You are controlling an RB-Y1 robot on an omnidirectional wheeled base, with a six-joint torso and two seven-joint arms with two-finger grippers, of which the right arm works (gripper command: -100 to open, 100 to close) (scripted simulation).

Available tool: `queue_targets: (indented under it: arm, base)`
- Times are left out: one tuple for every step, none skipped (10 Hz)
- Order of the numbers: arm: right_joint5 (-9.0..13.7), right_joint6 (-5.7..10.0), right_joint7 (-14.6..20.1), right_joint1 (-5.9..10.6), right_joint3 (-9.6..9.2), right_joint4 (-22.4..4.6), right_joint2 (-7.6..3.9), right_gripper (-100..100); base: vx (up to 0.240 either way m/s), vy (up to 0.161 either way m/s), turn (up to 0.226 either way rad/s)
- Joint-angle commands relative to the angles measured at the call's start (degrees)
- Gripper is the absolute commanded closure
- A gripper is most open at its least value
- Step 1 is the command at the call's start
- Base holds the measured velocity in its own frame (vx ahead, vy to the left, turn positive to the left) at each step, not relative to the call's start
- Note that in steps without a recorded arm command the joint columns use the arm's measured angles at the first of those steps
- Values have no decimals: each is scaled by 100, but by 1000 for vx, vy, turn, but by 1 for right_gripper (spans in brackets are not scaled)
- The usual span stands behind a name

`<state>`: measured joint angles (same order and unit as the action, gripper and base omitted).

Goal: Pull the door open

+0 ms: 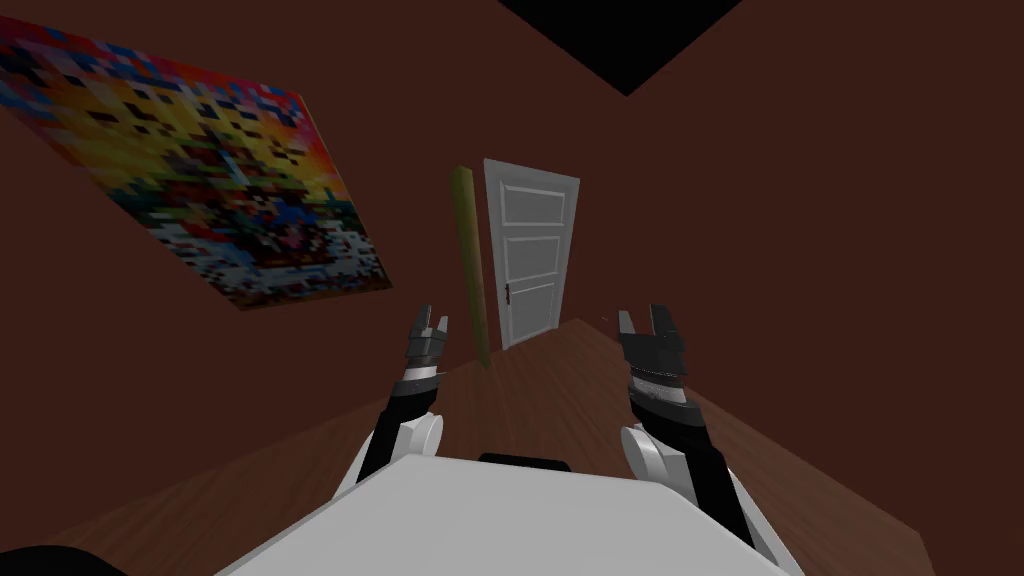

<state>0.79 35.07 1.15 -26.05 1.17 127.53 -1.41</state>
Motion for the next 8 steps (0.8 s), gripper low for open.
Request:
queue_targets:
  arm:
    - [128,37,178,54,-43,-199,-59,-100]
    - [199,58,276,83,-66,-308,-90,-100]
    - [274,80,381,115,-92,-424,-121,-100]
    - [375,109,522,157,-126,-582,-160,-100]
    - [426,124,593,179,-143,-660,-180,-100]
    - [533,155,741,224,-178,-826,-220,-100]
    - [596,173,830,250,-200,-924,-242,-100]
    - [660,192,918,277,-221,-1023,-264,-100]
  base:
    - [85,-84,185]
    - [116,-7,151]
    - [106,26,120]
    - [137,29,153]
    - [120,18,119]
    - [108,6,162]
    - [118,-14,125]
    - [106,-31,113]
